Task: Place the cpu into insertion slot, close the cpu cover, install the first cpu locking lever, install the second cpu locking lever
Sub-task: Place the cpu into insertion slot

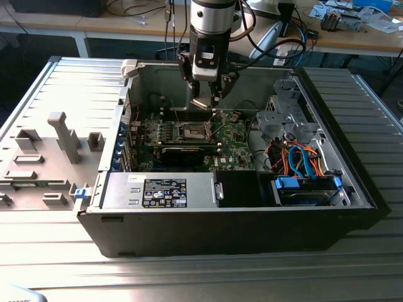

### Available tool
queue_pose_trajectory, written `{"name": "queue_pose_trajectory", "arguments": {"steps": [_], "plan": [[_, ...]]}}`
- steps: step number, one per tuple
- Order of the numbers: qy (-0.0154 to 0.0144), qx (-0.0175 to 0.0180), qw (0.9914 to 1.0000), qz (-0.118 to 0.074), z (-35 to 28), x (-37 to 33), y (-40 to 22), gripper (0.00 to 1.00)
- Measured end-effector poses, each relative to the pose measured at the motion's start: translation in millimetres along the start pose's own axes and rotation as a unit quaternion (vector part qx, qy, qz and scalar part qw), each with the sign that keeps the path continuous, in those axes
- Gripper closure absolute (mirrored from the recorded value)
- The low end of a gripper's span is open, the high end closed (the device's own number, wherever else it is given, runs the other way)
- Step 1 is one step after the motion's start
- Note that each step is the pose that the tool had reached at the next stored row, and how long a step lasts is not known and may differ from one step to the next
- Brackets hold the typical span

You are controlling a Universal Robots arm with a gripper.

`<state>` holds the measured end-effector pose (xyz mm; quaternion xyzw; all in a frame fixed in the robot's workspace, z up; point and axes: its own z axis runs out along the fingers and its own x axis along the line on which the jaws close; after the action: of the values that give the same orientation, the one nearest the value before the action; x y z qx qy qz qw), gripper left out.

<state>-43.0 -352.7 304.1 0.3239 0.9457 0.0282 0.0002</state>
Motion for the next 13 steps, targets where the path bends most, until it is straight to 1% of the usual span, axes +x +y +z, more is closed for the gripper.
{"name": "queue_pose_trajectory", "arguments": {"steps": [13], "plan": [[-0.0009,-0.0001,0.99988,0.015,0.0,0.0,0.0,0.45]]}}
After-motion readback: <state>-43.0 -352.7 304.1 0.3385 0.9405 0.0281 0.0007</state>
